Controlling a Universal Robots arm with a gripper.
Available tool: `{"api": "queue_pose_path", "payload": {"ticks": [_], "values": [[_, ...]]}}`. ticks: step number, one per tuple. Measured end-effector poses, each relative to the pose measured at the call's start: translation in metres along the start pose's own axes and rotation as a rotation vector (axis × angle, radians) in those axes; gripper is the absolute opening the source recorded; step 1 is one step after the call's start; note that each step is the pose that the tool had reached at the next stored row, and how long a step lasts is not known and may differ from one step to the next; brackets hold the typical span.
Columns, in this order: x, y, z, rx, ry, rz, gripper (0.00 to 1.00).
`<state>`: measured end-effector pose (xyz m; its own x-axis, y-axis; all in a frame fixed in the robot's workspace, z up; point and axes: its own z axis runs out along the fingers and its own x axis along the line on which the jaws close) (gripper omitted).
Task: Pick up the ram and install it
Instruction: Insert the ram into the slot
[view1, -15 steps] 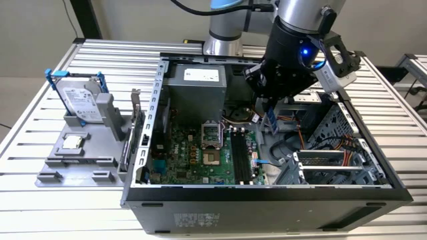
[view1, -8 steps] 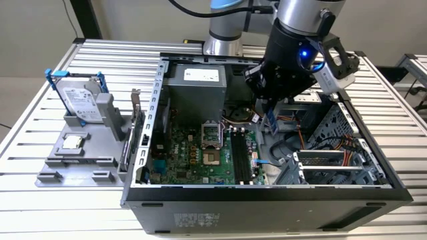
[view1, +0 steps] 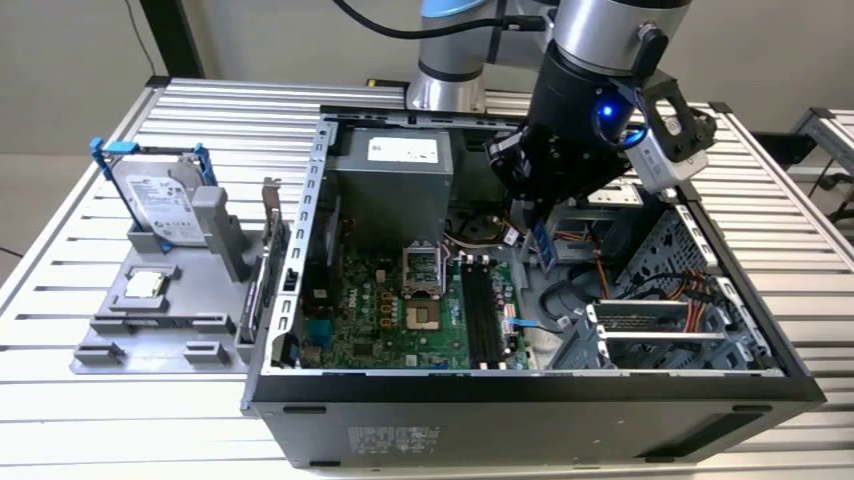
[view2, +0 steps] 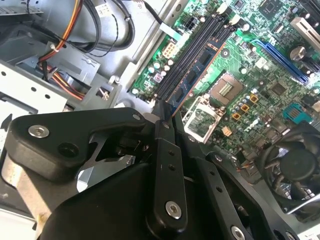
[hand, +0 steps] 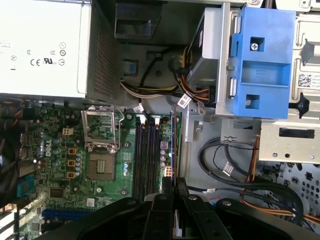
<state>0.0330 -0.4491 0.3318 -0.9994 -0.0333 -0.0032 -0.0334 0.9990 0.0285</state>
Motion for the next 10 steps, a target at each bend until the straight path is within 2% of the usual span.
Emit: {"api": "queue_pose_path", "payload": {"ticks": [10], "values": [[0.0,0.0,0.001,-0.0004,-0.0001,0.0,0.0]]}}
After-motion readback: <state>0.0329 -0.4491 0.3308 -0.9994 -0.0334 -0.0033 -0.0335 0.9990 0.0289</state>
